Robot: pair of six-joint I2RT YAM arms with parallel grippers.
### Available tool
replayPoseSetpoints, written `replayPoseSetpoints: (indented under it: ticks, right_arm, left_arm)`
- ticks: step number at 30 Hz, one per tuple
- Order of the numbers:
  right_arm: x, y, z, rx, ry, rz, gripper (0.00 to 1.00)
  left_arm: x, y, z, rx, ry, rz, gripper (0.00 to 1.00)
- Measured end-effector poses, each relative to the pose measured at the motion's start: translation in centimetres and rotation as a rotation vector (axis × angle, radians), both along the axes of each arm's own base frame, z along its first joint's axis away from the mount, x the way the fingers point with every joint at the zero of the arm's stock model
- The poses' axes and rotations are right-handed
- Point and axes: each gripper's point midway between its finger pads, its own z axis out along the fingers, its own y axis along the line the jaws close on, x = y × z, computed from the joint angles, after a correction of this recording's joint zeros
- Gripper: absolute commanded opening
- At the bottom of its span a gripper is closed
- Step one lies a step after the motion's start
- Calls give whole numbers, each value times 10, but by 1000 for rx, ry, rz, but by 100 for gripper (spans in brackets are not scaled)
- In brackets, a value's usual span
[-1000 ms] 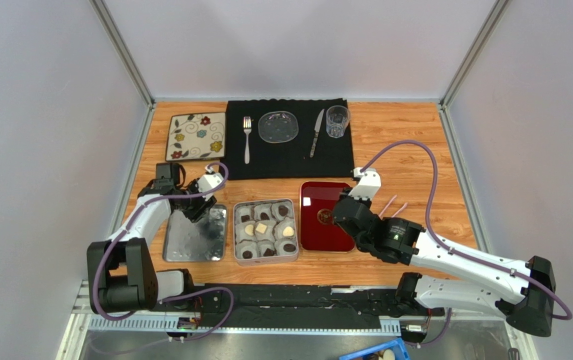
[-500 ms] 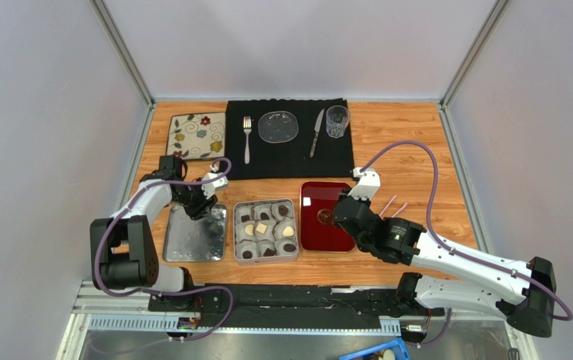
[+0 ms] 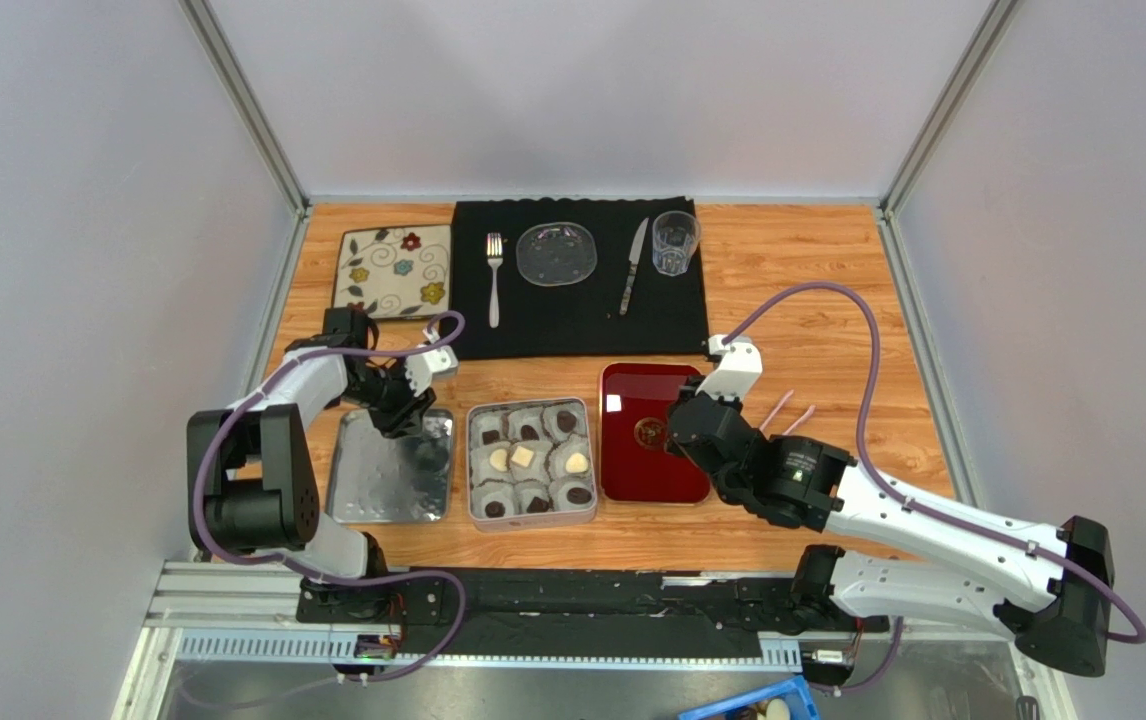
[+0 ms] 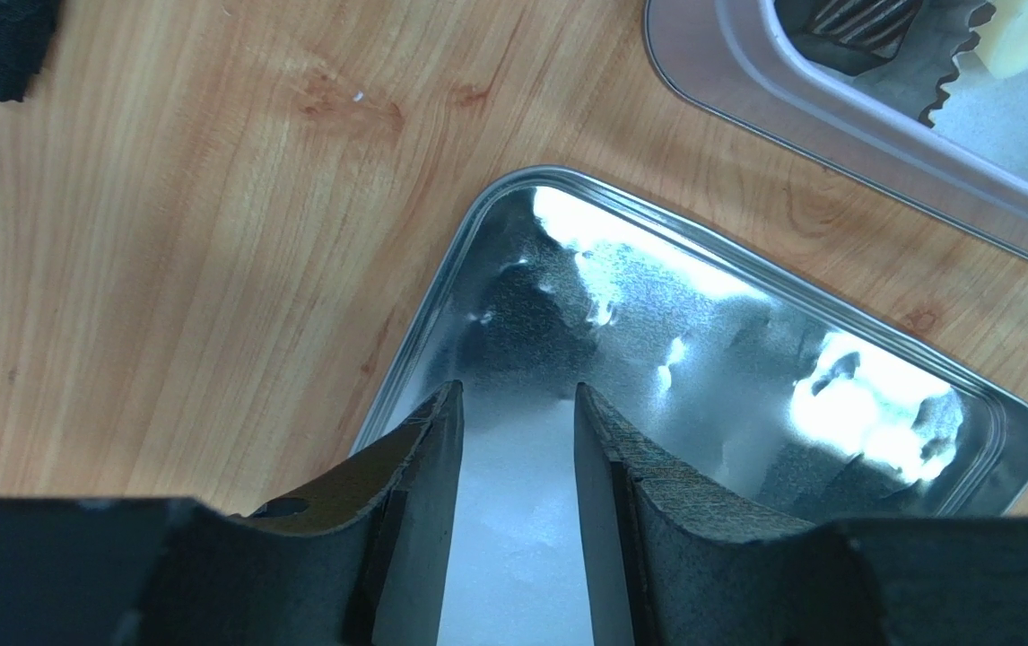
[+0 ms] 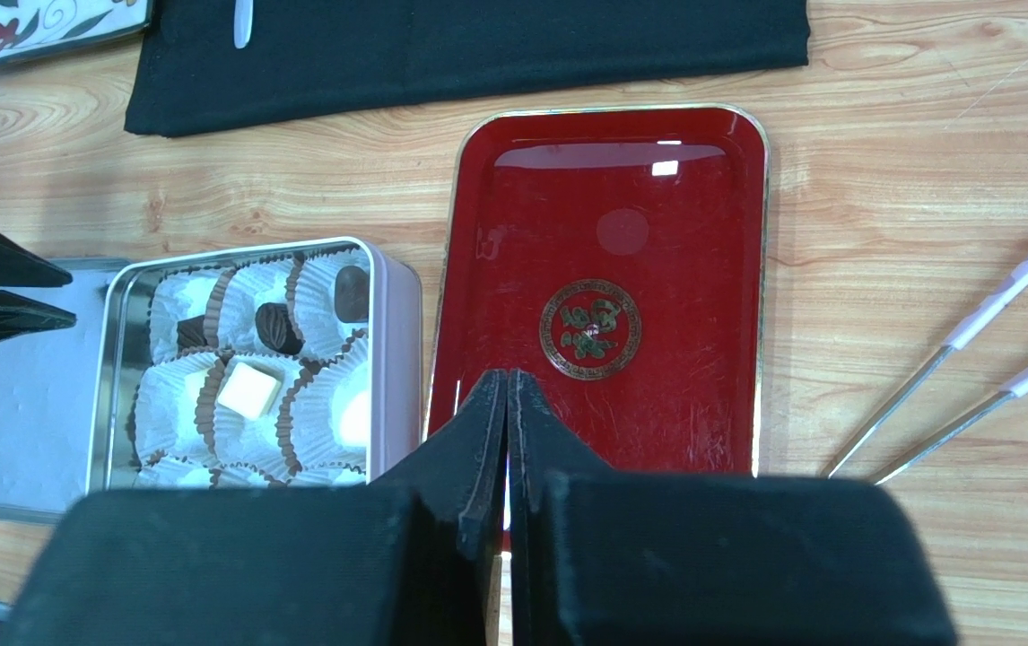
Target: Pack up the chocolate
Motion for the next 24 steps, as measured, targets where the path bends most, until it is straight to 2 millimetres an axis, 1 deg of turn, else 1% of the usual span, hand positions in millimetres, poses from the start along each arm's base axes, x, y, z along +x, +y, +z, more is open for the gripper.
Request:
replayPoseSetpoints:
  ticks: [2,5,9,17,20,21,24]
  right_arm:
    - [0,0,1,5,0,2,1]
    - [-1,0,2,13,1,3,0]
    - [-2,2,2,19,5,7,0]
    - [-3,3,1,27,11,12,0]
    - [-3,3,2,33,12,11,0]
    - [-3,3,2,35,12,10,0]
    - [-4,3,4,47,10,9,0]
  left_arm:
    - [0,0,-3,1,9,-2,42]
    - [3,2,-6,9,5,-1,38]
    - [7,4,-8,19,-6,-1,28]
    - [12,6,-9,33,-23,2,20]
    - [12,8,-10,40,-19,3,14]
    - [12,8,-11,42,-19,4,11]
    - [12,9,-11,49,-17,5,7]
